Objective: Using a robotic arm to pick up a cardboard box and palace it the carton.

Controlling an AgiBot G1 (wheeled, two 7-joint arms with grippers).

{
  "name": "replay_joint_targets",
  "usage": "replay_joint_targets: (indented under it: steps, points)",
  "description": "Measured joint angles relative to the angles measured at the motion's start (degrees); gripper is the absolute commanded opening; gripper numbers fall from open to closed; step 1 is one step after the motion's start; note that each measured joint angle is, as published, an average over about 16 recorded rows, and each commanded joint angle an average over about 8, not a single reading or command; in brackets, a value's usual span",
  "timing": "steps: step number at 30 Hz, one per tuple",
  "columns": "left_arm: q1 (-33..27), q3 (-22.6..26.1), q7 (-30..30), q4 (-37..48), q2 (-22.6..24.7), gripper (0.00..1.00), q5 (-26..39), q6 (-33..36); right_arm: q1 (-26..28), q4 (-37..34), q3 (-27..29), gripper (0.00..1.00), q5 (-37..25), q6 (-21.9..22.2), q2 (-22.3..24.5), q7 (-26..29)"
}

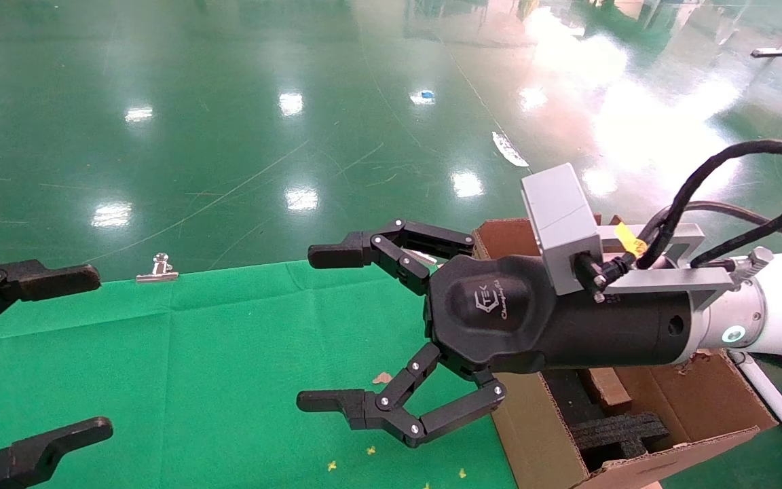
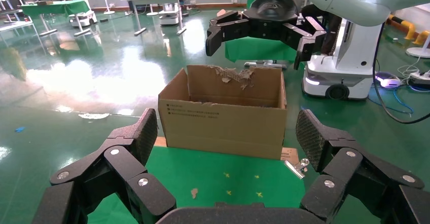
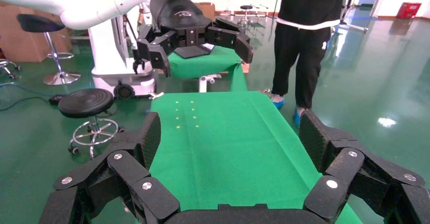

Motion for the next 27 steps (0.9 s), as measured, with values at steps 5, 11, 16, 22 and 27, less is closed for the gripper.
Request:
replay_joint_targets:
  steps: [5,11,16,22,27]
  points:
    - [0.0,0.0,0.0,0.0,0.0,1.00,0.0,0.0,0.3,-0.3,-0.3,1.00,-0.1,0.1,0.0,0.0]
    - [0.0,0.0,0.0,0.0,0.0,1.00,0.0,0.0,0.6,-0.5,-0.6,1.00,-0.3,0.2,0.0,0.1]
    - [0.0,0.0,0.0,0.0,0.0,1.00,0.0,0.0,0.7,-0.6,-0.7,1.00,-0.3,0.2,0.0,0.1]
    - [0.0,0.0,0.0,0.0,0.0,1.00,0.0,0.0,0.8,-0.6,-0.9,1.00,-0.3,0.2,0.0,0.1]
    - [0.0,0.0,0.0,0.0,0.0,1.00,0.0,0.0,0.9,-0.7,-0.9,1.00,-0.4,0.2,0.0,0.1]
